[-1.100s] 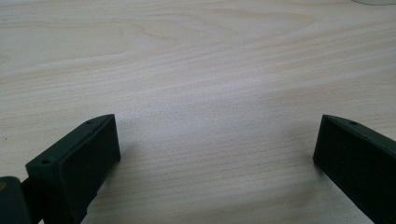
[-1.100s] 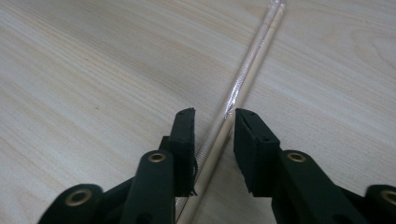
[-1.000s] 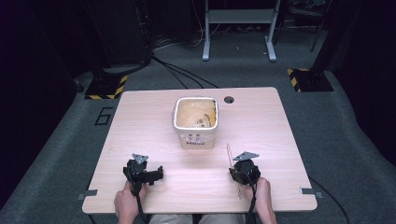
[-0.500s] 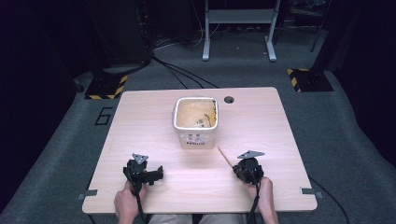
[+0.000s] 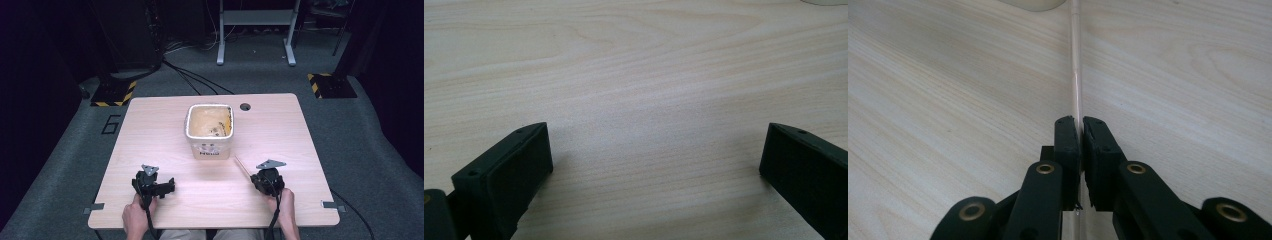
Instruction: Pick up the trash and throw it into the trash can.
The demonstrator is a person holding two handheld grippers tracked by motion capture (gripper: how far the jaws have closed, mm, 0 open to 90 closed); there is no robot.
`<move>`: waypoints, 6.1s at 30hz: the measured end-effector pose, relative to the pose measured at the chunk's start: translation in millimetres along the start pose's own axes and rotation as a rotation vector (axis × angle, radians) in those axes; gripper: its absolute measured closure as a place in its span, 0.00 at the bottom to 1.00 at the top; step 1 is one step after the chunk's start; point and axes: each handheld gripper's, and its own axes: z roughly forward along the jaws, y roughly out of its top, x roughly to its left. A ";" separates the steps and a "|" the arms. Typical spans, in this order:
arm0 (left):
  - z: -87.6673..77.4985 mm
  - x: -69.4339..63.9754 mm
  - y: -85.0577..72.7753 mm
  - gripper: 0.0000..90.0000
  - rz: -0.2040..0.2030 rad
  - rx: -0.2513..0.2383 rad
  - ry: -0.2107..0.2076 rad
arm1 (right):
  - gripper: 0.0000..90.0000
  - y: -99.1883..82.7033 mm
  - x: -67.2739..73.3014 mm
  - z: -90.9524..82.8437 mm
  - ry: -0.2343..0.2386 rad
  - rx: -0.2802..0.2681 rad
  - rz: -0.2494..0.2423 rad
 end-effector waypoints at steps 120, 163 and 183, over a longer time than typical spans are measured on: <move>-0.3 -0.5 -0.3 0.00 -0.003 0.000 -0.002 | 0.95 154.6 20.9 -64.0 -0.042 -0.161 -0.249; -0.8 -0.5 -0.5 0.00 0.004 0.004 -0.006 | 0.95 198.7 41.6 -14.8 0.012 -0.069 -0.338; -0.7 -0.9 -0.6 0.00 0.000 0.001 -0.004 | 0.94 216.3 46.0 -0.3 0.019 -0.001 -0.320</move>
